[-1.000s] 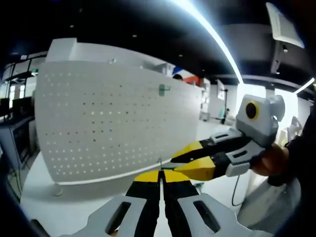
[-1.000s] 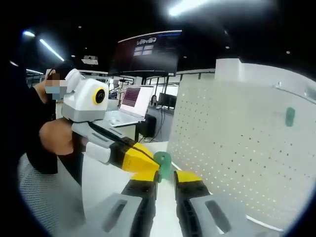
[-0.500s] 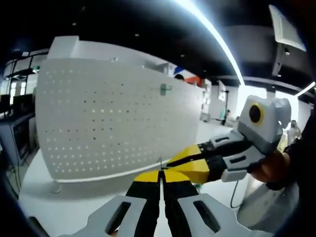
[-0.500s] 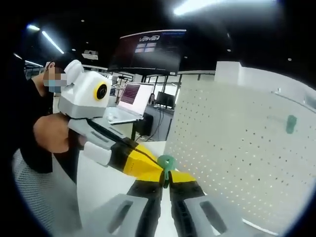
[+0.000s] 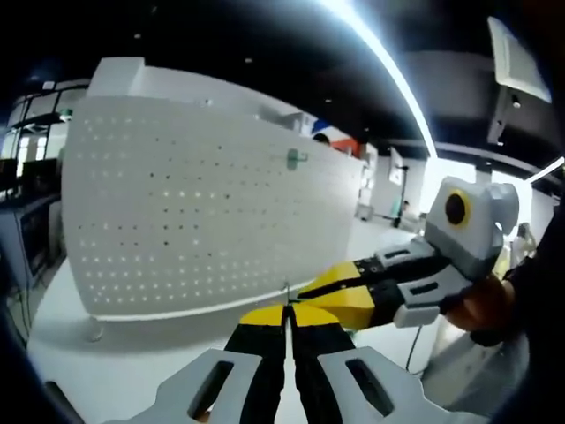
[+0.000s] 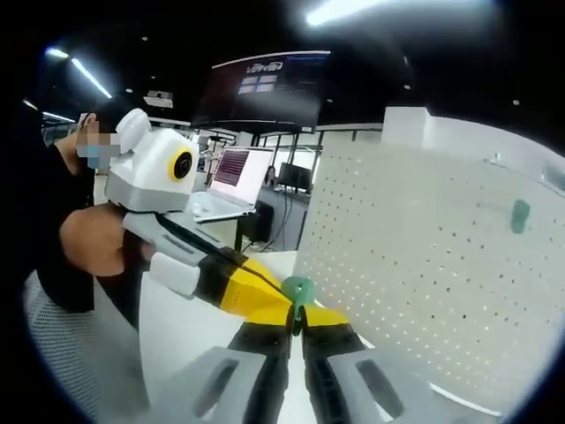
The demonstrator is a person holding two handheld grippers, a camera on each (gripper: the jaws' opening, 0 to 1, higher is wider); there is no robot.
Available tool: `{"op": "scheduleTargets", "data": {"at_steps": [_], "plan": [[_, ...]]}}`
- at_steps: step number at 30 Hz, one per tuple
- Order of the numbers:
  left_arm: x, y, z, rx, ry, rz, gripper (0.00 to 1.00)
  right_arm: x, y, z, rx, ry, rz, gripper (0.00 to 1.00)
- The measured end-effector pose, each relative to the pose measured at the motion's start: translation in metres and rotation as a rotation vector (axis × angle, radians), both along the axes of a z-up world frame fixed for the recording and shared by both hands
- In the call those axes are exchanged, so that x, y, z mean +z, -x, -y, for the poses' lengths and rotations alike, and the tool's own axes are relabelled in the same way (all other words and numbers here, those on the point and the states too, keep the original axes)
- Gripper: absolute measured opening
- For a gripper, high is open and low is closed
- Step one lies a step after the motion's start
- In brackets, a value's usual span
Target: Insert the hook assembly into the mounting plate slot until the hook locks in place.
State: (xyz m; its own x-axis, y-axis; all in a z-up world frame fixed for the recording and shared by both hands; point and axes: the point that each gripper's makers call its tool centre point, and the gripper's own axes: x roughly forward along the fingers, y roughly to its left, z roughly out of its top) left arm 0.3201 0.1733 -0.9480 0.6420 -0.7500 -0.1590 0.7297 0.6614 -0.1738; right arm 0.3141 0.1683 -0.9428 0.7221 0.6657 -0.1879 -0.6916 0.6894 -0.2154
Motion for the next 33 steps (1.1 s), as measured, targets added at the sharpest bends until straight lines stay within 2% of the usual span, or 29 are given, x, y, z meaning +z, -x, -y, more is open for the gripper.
{"op": "scheduleTargets", "data": {"at_steps": [7, 13, 18, 26, 33], "plan": [[0.002, 0.002, 0.004, -0.02, -0.025, 0.044, 0.02, 0.002, -0.002, 0.006, -0.01, -0.014, -0.006, 0.01], [0.004, 0.007, 0.011, -0.046, -0.059, 0.092, 0.06, 0.008, -0.007, 0.019, -0.048, -0.044, -0.004, 0.01], [0.005, 0.007, 0.011, -0.049, -0.065, 0.11, 0.12, 0.011, -0.01, 0.032, -0.087, -0.052, -0.002, 0.01], [0.011, 0.008, 0.013, -0.055, -0.055, 0.14, 0.22, 0.018, -0.018, 0.059, -0.165, -0.058, 0.01, 0.01], [0.014, 0.006, 0.011, -0.036, -0.062, 0.161, 0.3, 0.032, -0.026, 0.088, -0.237, -0.059, 0.043, 0.01]]}}
